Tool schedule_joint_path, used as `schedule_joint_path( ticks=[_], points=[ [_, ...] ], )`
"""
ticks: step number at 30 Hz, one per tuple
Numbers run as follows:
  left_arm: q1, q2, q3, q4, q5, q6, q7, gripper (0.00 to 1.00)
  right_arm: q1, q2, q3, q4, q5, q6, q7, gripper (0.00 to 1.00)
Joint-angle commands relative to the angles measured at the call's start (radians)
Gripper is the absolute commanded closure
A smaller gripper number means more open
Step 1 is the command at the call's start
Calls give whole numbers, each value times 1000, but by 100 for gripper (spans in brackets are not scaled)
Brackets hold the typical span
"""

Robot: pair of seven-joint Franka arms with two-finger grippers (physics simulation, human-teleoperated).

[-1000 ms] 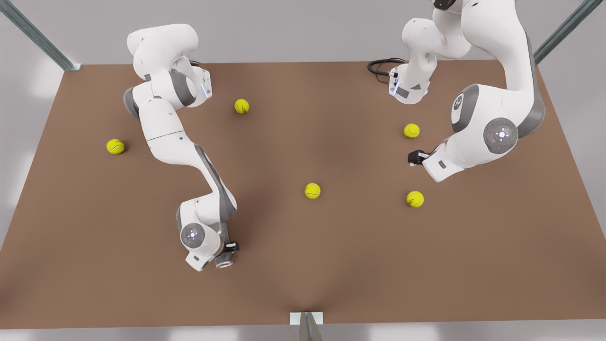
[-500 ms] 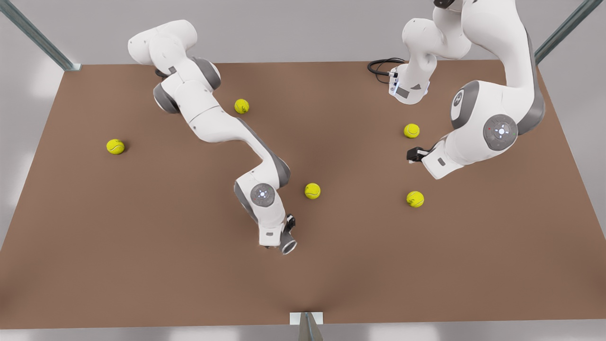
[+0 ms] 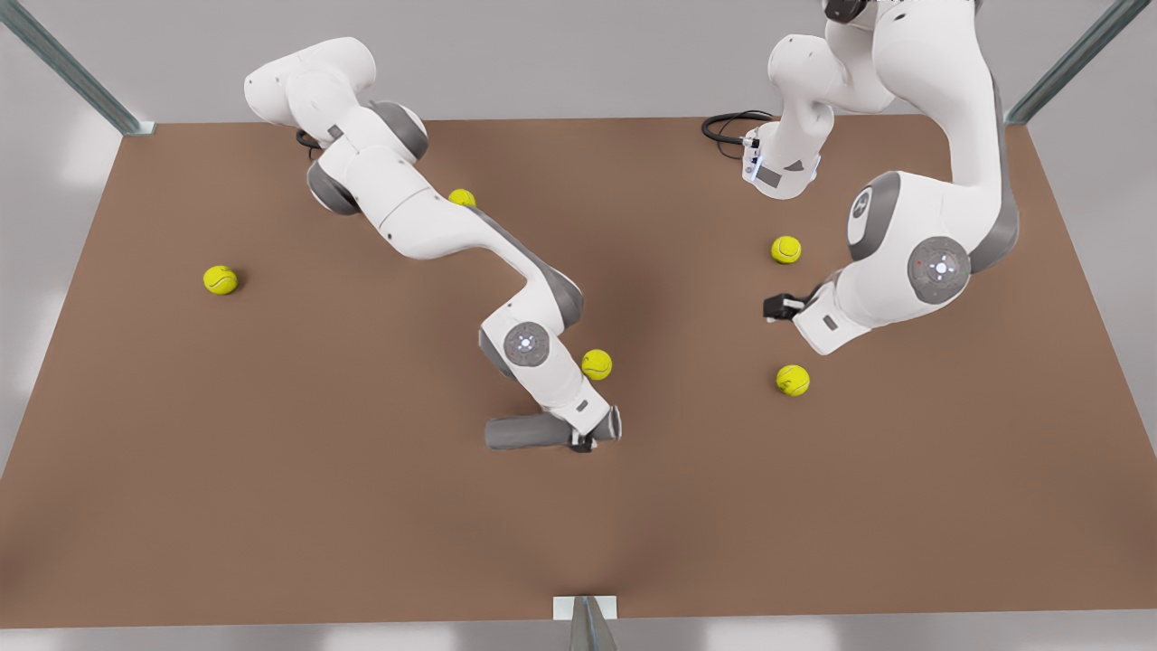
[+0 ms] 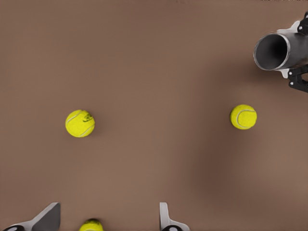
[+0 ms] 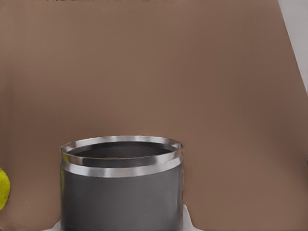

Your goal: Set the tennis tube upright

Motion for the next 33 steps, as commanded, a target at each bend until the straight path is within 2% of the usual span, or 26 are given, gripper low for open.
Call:
schedule_joint_path(
  ticks=[1,3,4,8,11,15,19,22,28,29,30,33],
  points=[
    [0,5,0,-1,-2,24,-40,0,17,9,24,3,0,3,-953,43],
    [0,8,0,-2,-5,32,-40,0,44,58,23,80,0,20,-912,43],
    [0,8,0,-7,-13,33,-40,0,44,69,23,88,0,89,-852,43],
    [0,14,0,-5,-47,37,-40,0,40,90,-16,92,-1,158,-599,43],
    [-6,29,-1,-2,-65,66,-42,0,39,104,-35,108,-1,183,-203,43],
    [-8,45,-4,-2,-73,90,-42,0,39,128,-35,112,-1,268,170,43],
    [-8,58,-4,-1,-90,112,-40,0,45,156,-25,108,0,322,426,43],
    [-6,63,-4,-2,-99,122,-40,0,45,178,14,108,0,405,690,43],
    [-8,72,-4,-2,-101,147,-43,0,44,178,35,100,0,456,1018,42],
    [-8,71,-4,-2,-101,147,-43,0,44,178,35,98,0,454,1017,39],
    [-8,72,-4,-2,-101,147,-43,0,45,176,37,86,0,456,1012,0],
    [-8,71,-4,-2,-101,145,-43,0,73,173,40,89,-3,453,1004,0]
  ],
)
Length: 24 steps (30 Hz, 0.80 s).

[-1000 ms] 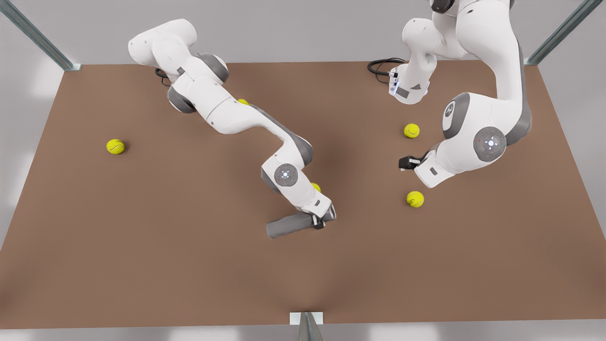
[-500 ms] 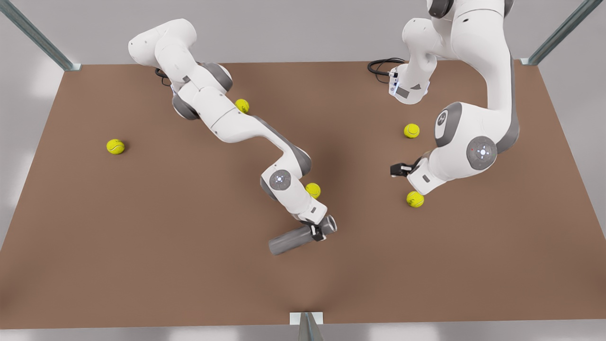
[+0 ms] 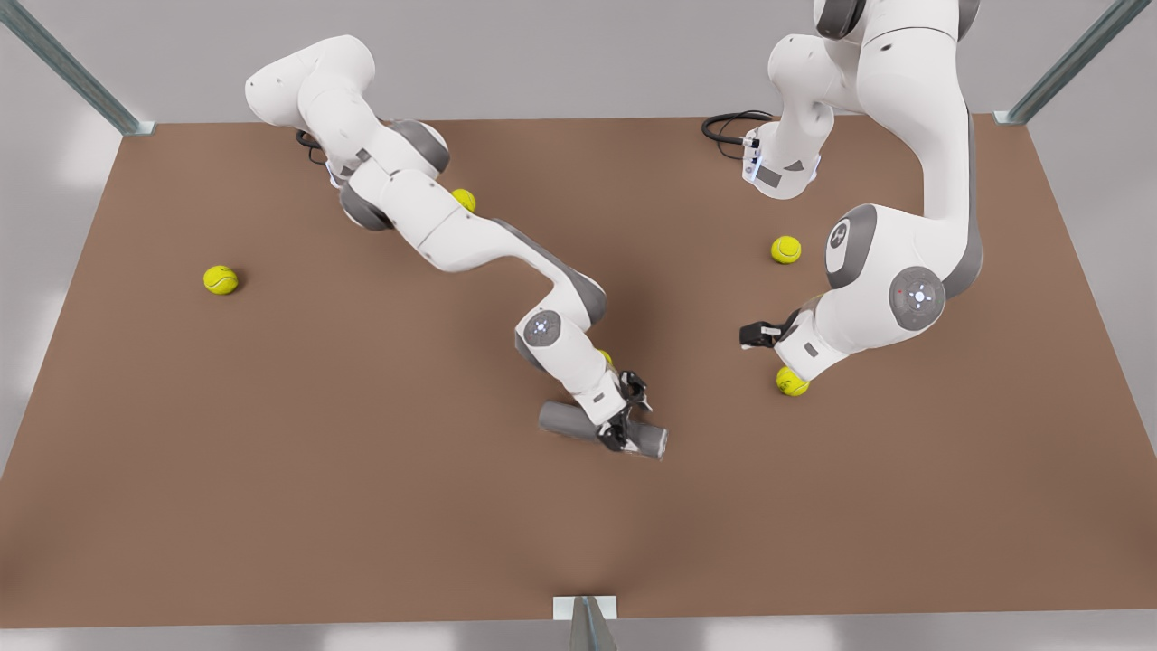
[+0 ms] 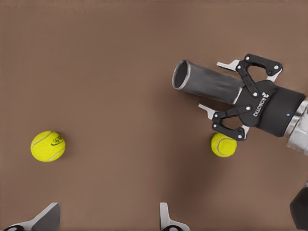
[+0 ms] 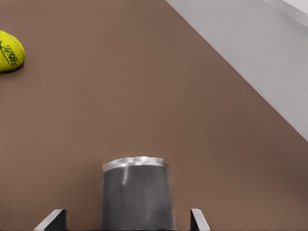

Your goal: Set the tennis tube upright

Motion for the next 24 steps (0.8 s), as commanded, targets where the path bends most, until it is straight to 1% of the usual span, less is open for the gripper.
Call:
schedule_joint_path(
  ticks=[1,2,3,4,5,6,7,8,9,10,11,12,13,14,15,16,17,18,21,24],
  points=[
    [0,-1,0,0,0,8,-9,0,12,-3,2,1,-1,26,573,0],
    [0,0,0,2,-1,11,-10,0,26,-13,-8,4,-3,-13,568,0],
    [-20,17,-2,4,-70,61,-49,0,10,-88,-9,-2,-9,-72,563,0],
    [-31,51,-2,11,-153,110,-67,0,-34,-199,-11,-66,-12,-164,567,0],
    [-34,94,-2,25,-273,153,-67,0,-132,-354,-8,-146,-11,-330,563,0],
    [-34,149,-3,63,-354,166,-64,0,-269,-519,-1,-223,-8,-534,562,0],
    [-32,223,-5,141,-419,164,-62,0,-359,-711,-21,-329,-8,-698,576,0],
    [-20,267,-6,186,-460,160,-50,0,-362,-868,-167,-421,-5,-804,586,0],
    [9,312,-6,241,-497,141,-33,0,-371,-959,-225,-489,-5,-868,588,0],
    [63,396,-16,334,-549,95,37,0,-397,-1030,-304,-522,20,-989,577,0],
    [144,497,-29,448,-566,-21,191,0,-460,-1075,-304,-531,34,-1114,571,0],
    [204,542,-109,464,-597,-18,227,0,-483,-1182,-324,-672,40,-1097,570,0],
    [213,563,-114,465,-598,-14,247,0,-546,-1284,-324,-820,71,-1028,553,0],
    [226,606,-120,488,-649,-14,289,0,-599,-1279,-316,-823,78,-1028,553,0],
    [226,664,-143,525,-663,14,318,0,-611,-1271,-324,-814,78,-1039,551,0],
    [226,723,-192,554,-664,63,349,0,-620,-1207,-327,-734,89,-1086,559,0],
    [226,727,-192,553,-661,48,378,0,-641,-1172,-327,-683,101,-1152,551,0],
    [233,726,-189,553,-655,0,399,0,-634,-1169,-325,-701,115,-1142,554,0],
    [235,727,-189,522,-652,-37,445,0,-634,-1169,-324,-705,123,-1142,553,0],
    [256,738,-190,502,-653,-78,517,0,-631,-1126,-316,-682,138,-1093,553,0]
  ],
)
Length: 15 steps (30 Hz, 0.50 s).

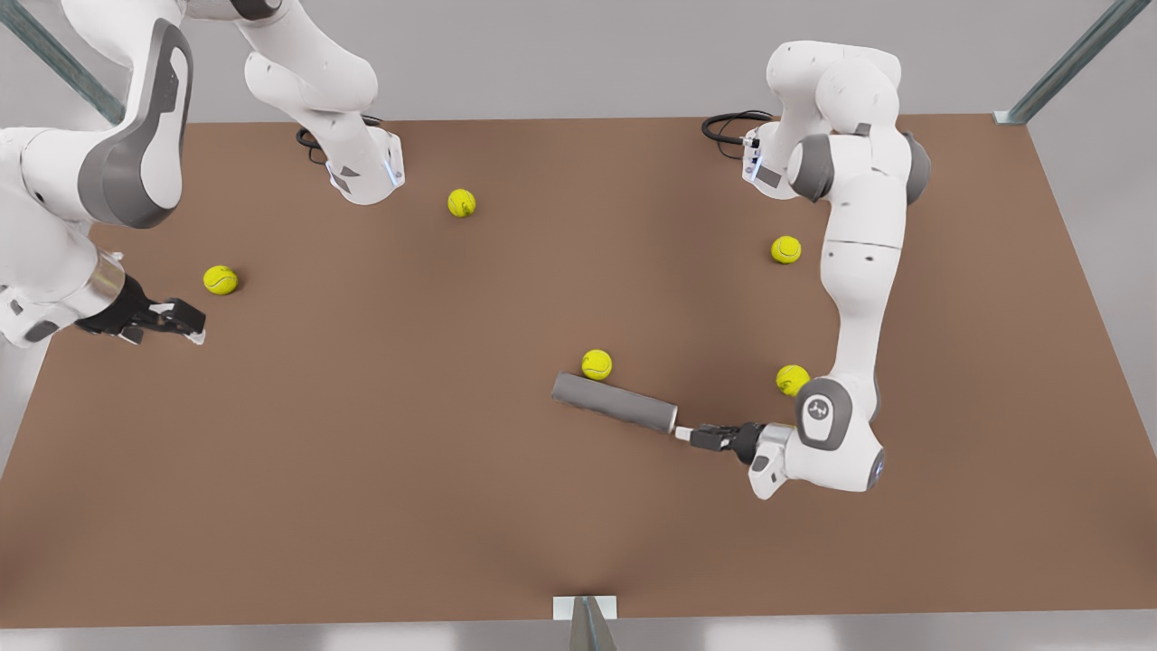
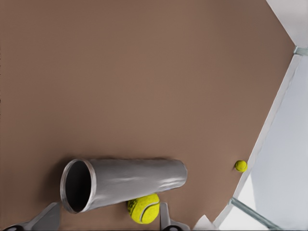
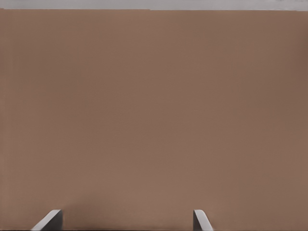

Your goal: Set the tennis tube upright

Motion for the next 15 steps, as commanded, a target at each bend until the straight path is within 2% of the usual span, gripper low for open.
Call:
schedule_joint_path(
  ticks=[1,3,15],
  points=[
    [2,0,-1,-9,-6,-53,313,0,24,34,4,33,14,-40,144,0],
    [8,0,-4,-37,-16,-53,339,0,34,84,6,81,14,-41,146,0],
    [10,26,-4,-112,-153,-33,482,0,24,80,1,86,17,-68,134,0]
  ],
)
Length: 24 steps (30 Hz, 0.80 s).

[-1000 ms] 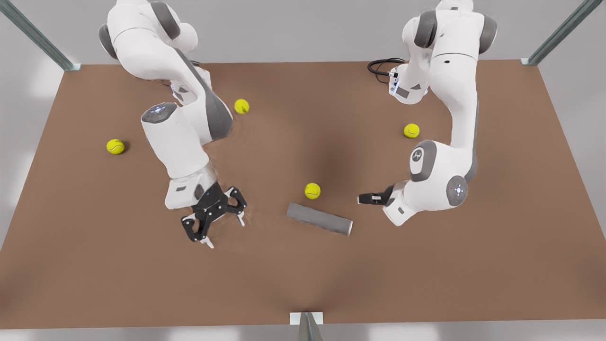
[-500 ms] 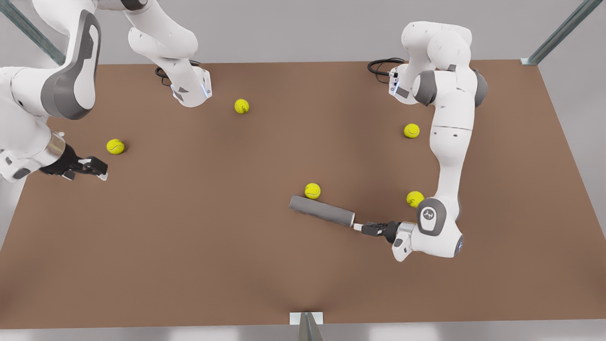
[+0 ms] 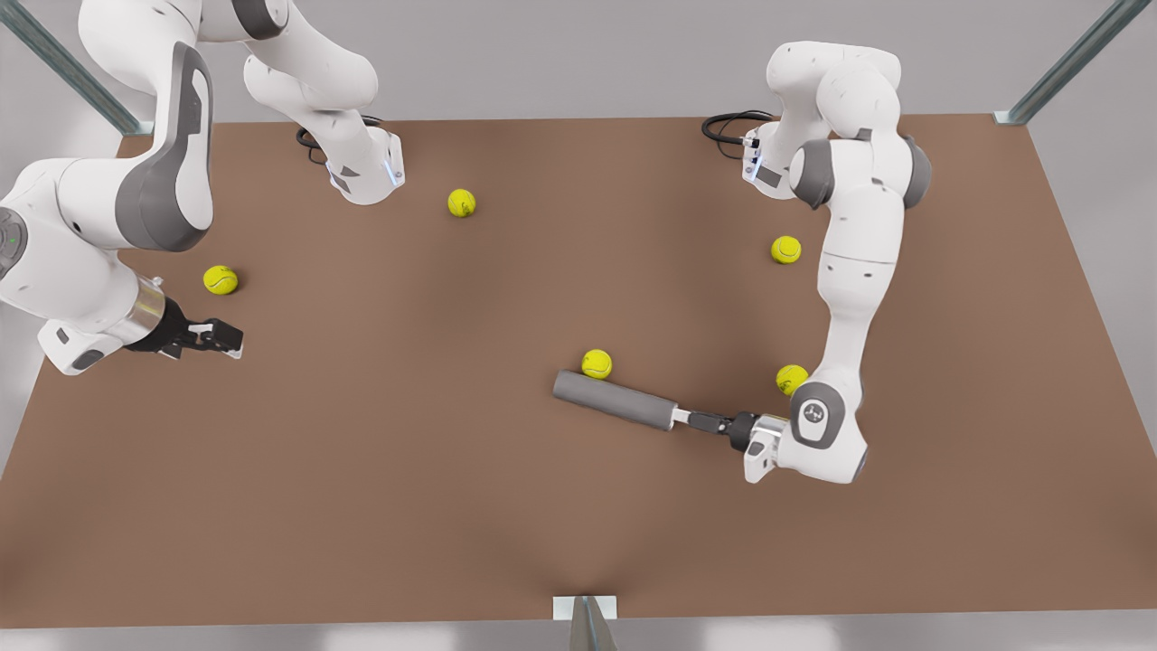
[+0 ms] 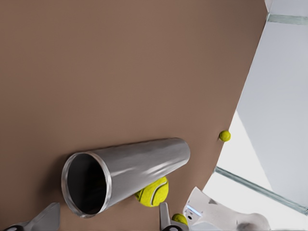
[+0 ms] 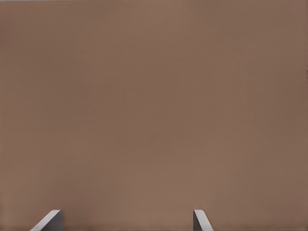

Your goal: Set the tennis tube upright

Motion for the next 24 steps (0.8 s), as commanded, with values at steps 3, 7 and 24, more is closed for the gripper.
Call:
schedule_joint_path(
  ticks=[3,7,24],
  points=[
    [-12,3,-13,-5,-48,50,239,0,0,-8,0,0,2,-26,56,0],
    [-24,10,-22,-6,-69,79,239,0,-3,-8,-7,0,26,-26,34,0],
    [-38,20,-56,-25,-127,91,237,0,-2,3,-7,-3,16,6,37,0]
  ],
)
